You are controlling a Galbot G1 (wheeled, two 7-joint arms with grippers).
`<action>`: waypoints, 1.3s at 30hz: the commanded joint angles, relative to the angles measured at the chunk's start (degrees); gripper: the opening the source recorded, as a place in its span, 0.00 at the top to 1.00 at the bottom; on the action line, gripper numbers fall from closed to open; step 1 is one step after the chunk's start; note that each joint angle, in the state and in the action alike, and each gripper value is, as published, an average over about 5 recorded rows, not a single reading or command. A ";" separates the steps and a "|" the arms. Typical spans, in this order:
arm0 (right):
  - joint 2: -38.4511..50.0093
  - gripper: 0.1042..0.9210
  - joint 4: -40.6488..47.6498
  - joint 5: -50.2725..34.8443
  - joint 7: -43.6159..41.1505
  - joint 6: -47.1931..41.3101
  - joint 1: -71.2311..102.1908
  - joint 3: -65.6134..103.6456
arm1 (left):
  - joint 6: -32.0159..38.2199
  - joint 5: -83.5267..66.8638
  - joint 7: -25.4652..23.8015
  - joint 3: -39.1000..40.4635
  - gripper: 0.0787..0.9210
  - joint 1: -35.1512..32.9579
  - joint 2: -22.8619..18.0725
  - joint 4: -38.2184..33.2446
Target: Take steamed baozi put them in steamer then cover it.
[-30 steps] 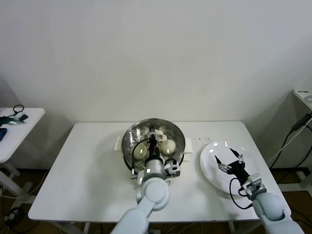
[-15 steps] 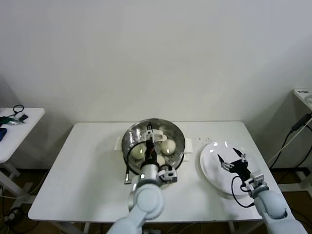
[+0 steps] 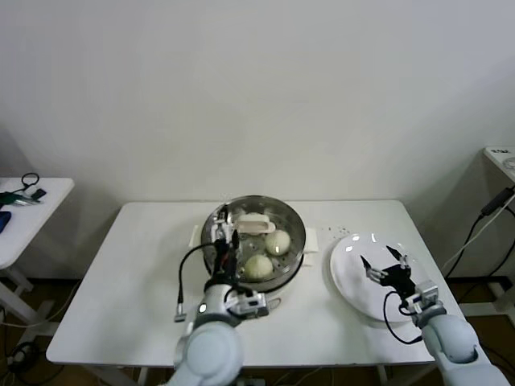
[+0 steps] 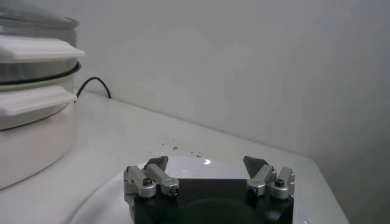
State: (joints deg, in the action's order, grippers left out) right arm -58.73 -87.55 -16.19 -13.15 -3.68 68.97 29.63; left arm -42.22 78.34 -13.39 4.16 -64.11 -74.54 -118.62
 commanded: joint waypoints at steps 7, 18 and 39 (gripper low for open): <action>-0.50 0.12 -1.43 -0.89 -0.67 1.42 1.02 0.97 | 26.03 -46.93 26.00 -22.44 0.12 -18.05 5.34 -7.87; -0.95 0.12 -1.77 -1.04 -1.50 3.47 1.56 1.32 | 45.12 -77.78 25.37 -41.39 0.12 -28.48 -0.64 -2.31; -2.90 0.12 -1.38 -1.09 -2.44 6.63 1.68 1.24 | 49.82 -85.03 22.51 -42.88 0.12 -29.14 -3.64 6.14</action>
State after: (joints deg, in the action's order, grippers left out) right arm -61.43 -89.01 -17.28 -15.36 2.16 70.72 30.97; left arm 1.06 -0.37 8.94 -35.85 -91.46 -77.14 -115.08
